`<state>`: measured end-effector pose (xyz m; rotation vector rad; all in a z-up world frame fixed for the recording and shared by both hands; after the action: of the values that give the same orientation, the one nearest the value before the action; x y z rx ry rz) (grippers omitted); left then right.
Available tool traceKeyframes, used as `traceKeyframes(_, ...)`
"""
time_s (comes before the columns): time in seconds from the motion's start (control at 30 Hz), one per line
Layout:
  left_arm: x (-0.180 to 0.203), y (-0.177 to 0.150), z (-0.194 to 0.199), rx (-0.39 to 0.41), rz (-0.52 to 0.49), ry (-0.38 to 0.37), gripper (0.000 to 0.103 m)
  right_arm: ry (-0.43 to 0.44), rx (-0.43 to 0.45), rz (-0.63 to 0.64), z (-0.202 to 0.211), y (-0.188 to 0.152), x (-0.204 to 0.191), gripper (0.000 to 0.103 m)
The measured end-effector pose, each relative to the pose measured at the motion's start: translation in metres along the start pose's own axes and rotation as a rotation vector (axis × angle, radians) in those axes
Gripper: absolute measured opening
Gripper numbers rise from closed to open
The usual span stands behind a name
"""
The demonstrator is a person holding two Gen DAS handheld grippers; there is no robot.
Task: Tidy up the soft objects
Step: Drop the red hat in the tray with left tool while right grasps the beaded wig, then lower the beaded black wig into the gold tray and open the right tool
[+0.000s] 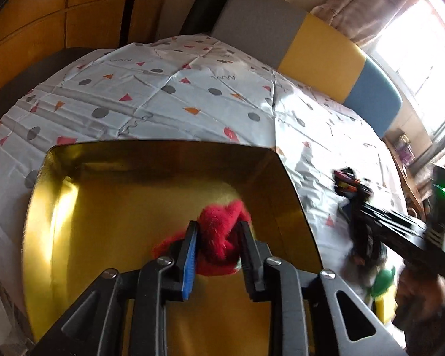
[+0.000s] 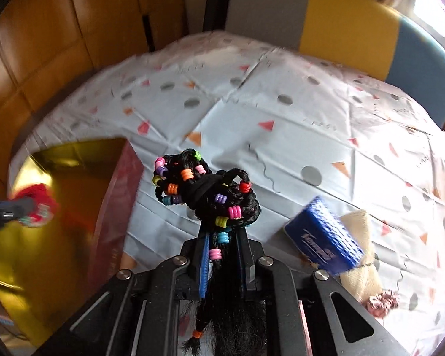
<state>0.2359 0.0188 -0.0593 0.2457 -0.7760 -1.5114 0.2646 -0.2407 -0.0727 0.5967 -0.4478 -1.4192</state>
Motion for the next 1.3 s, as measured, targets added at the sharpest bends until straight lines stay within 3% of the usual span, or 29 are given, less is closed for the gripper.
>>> traceKeyframes(0.13, 0.011, 0.003, -0.022, -0.023, -0.017, 0.012, 0.04, 0.025, 0.058, -0.021, 0.033, -0.003, -0.001, 0.015)
traceKeyframes(0.23, 0.009, -0.002, -0.019, -0.042, 0.036, -0.006, 0.045, 0.04, 0.085, -0.027, 0.047, -0.01, -0.014, 0.015)
traceKeyframes(0.47, -0.023, -0.019, 0.049, 0.094, 0.113, 0.036, 0.045, 0.115, 0.103, -0.06, 0.069, -0.028, -0.041, 0.015)
traceKeyframes(0.6, -0.045, -0.038, 0.078, 0.12, 0.142, 0.077, 0.045, 0.193, 0.093, -0.085, 0.075, -0.037, -0.067, 0.015)
traceKeyframes(0.9, -0.051, -0.079, 0.117, 0.172, 0.051, 0.18, 0.045, 0.293, 0.078, -0.064, 0.078, -0.047, -0.129, 0.015)
traceKeyframes(1.3, -0.05, -0.092, 0.136, 0.214, 0.016, 0.196, 0.045, 0.216, 0.023, -0.067, 0.037, -0.029, -0.154, 0.015)
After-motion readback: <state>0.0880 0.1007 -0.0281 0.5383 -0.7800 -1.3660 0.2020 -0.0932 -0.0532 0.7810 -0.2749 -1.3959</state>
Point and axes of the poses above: each gripper's, at about its wrist camera, not at the fingertips, and z roughly against the way its jaws point, x to its right, y to its top, the point moved 4 cm from there along -z, roughly the way its jaws point, and after that the axes turned 6 degrees about x, right-handed, at the moved point
